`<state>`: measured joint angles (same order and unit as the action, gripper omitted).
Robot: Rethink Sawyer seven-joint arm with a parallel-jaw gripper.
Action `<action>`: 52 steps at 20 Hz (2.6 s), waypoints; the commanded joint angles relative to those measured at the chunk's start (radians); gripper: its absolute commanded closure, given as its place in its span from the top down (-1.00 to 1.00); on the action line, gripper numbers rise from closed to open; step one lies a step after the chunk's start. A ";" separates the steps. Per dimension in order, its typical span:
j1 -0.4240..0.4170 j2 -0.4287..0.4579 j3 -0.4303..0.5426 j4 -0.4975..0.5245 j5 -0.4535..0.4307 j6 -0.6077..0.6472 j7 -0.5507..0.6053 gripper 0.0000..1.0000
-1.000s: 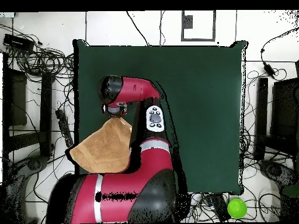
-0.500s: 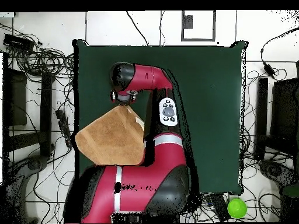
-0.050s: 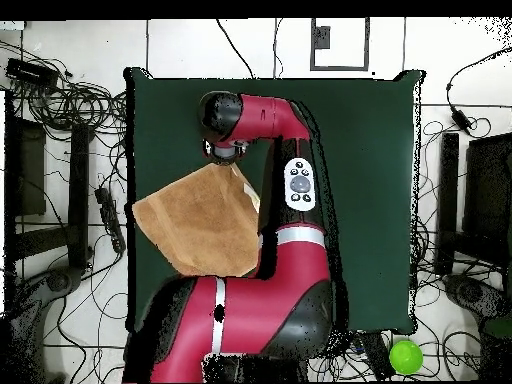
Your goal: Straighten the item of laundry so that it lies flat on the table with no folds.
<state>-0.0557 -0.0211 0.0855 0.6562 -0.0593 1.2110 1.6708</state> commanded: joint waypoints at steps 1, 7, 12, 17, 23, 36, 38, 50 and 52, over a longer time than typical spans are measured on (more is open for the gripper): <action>-0.021 0.032 0.114 -0.077 -0.086 0.051 -0.378 -1.00; -0.031 0.062 0.132 -0.132 -0.097 0.078 -0.414 -1.00; -0.032 0.070 0.137 -0.145 -0.097 0.080 -0.437 -1.00; -0.032 0.088 0.148 -0.170 -0.105 0.086 -0.441 -1.00; -0.031 0.081 0.153 -0.144 -0.095 0.071 -0.428 1.00; -0.014 -0.007 0.117 -0.028 -0.088 0.051 -0.326 1.00; -0.007 -0.063 0.096 0.025 -0.079 0.089 -0.290 1.00; -0.020 -0.243 0.071 0.267 -0.073 0.095 -0.196 1.00; -0.019 -0.247 0.070 0.266 -0.079 0.120 -0.182 1.00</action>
<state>-0.0869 -0.2049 0.1251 0.7217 -0.1284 1.2626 1.5422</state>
